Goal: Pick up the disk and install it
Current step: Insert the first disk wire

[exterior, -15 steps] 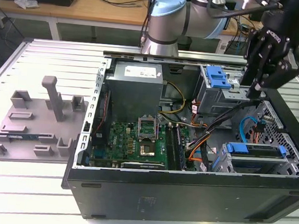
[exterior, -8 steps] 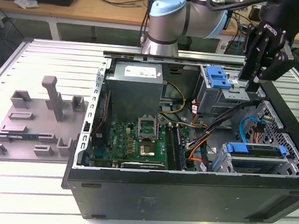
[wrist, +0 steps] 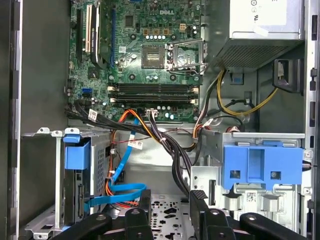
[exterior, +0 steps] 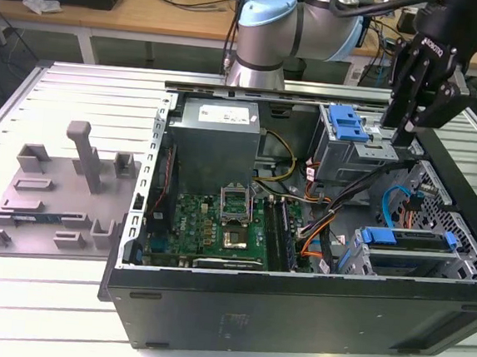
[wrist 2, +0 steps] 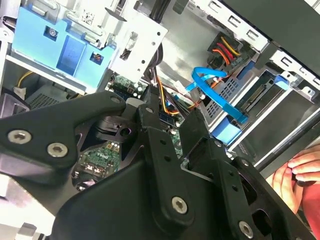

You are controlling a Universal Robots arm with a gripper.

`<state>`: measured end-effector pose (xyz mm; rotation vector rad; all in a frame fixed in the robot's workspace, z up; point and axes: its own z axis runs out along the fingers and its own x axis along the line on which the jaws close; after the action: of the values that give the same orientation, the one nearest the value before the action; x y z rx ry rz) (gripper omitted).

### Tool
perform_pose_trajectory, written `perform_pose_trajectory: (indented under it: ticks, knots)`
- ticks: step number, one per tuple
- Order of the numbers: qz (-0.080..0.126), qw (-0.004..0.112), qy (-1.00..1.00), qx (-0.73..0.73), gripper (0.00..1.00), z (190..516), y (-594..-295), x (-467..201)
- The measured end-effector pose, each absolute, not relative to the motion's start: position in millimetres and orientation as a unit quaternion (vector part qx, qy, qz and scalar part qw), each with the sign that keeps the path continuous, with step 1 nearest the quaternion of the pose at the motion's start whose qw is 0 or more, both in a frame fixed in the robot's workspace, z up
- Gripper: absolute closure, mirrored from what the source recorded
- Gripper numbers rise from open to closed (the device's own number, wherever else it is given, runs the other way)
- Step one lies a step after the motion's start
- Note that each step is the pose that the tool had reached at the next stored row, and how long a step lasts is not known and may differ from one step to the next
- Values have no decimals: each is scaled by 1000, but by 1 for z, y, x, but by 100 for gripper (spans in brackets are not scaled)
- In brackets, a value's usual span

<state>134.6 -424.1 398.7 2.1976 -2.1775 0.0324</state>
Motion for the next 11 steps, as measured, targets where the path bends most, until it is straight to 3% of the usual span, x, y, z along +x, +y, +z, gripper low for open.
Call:
perform_pose_trajectory:
  ticks: [7, 8, 10, 11]
  knots:
    - [9, 31, -706, 708, 56, 399, -424, 150]
    - [8, 38, -706, 707, 56, 399, -424, 153]
    - [3, 67, -704, 707, 56, 399, -424, 163]
    - [1, 73, -704, 706, 56, 399, -424, 167]
